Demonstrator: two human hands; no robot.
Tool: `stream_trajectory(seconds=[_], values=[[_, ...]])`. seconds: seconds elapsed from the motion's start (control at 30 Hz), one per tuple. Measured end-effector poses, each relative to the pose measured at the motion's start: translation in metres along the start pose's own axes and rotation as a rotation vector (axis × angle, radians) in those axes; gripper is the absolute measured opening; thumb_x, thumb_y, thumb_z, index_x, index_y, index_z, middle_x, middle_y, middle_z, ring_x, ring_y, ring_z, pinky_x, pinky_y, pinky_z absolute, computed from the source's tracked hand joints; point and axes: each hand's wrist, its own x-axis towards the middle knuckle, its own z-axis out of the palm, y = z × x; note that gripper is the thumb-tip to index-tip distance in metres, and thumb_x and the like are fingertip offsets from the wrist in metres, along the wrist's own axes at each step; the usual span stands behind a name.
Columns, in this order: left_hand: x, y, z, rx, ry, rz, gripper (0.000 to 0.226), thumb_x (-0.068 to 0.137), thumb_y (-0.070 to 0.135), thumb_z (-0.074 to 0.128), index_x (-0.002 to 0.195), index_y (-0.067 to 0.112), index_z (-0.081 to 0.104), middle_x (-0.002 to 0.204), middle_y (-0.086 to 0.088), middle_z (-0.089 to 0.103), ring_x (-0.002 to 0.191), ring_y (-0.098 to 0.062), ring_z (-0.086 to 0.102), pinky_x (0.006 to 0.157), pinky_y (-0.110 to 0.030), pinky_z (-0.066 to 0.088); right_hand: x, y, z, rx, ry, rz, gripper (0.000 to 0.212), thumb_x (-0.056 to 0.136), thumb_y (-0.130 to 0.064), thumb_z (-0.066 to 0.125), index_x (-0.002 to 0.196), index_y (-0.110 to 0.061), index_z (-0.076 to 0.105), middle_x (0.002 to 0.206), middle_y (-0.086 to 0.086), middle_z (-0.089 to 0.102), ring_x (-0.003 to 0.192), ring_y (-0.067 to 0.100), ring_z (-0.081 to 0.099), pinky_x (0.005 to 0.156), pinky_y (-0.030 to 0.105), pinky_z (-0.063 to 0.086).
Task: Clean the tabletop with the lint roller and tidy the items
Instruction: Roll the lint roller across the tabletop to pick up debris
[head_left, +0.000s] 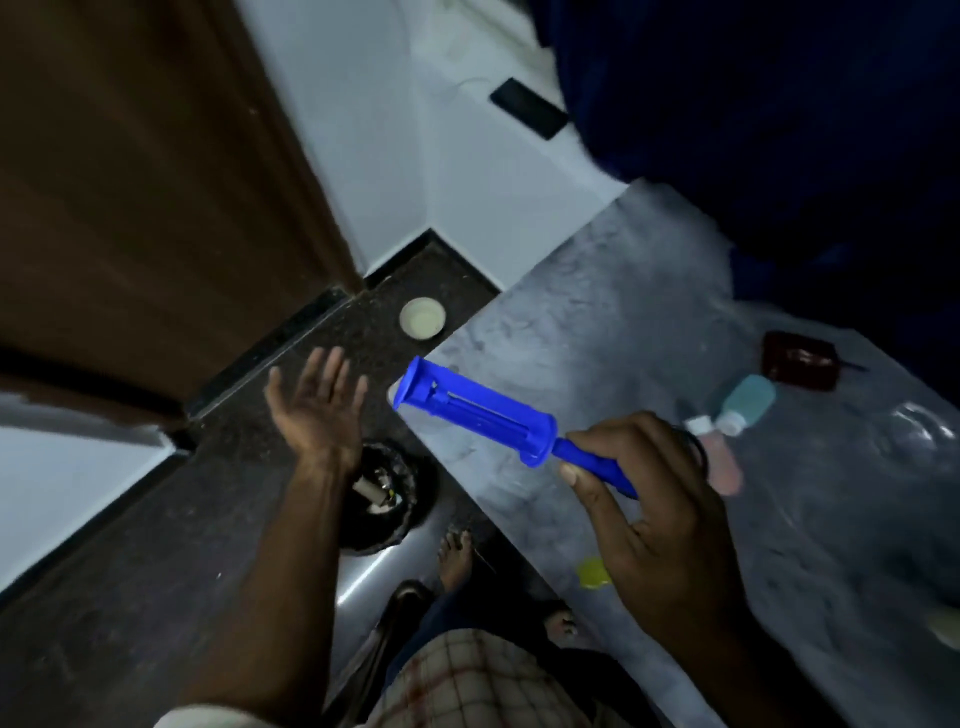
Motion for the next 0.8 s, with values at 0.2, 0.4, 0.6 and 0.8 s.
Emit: stream_trajectory(seconds=[0.2,0.4,0.6,0.8], values=[[-0.059,-0.016,0.089,0.209,-0.305,0.036,0.07,0.104,0.059,0.038,0.149,0.011,0.063,0.142,-0.01,0.073,0.136,-0.024,0.067,0.114,-0.044,0.052,-0.038,0.035,-0.054,-0.015,0.126,0.127,0.008,0.098,-0.018,0.064,0.104,-0.018,0.07,0.104,-0.009,0.061,0.102,0.009,0.057,0.093,0.018,0.043],[-0.122,-0.073,0.168,0.448,-0.645,0.043,0.069,0.108,0.052,0.032,0.153,0.006,0.056,0.151,-0.018,0.064,0.146,-0.026,0.058,0.119,-0.046,0.048,-0.084,0.071,-0.106,-0.073,0.26,0.245,0.011,0.097,-0.017,0.065,0.108,-0.017,0.07,0.114,-0.016,0.058,0.105,0.011,0.06,0.096,0.019,0.043],[-0.187,-0.149,0.21,0.594,-0.864,-0.028,0.063,0.107,0.049,0.034,0.146,0.007,0.061,0.137,-0.008,0.072,0.143,-0.024,0.06,0.12,-0.051,0.045,-0.135,0.101,-0.144,-0.102,0.338,0.394,0.011,0.097,-0.019,0.065,0.108,-0.02,0.069,0.106,-0.01,0.061,0.098,0.018,0.061,0.087,0.035,0.051],[-0.249,-0.242,0.246,0.702,-1.073,-0.164,0.05,0.112,0.037,0.03,0.137,0.009,0.063,0.131,-0.002,0.077,0.134,-0.019,0.067,0.12,-0.056,0.042,-0.189,0.137,-0.185,-0.15,0.475,0.549,0.013,0.097,-0.02,0.066,0.11,-0.02,0.07,0.108,-0.007,0.064,0.101,0.017,0.063,0.086,0.039,0.054]])
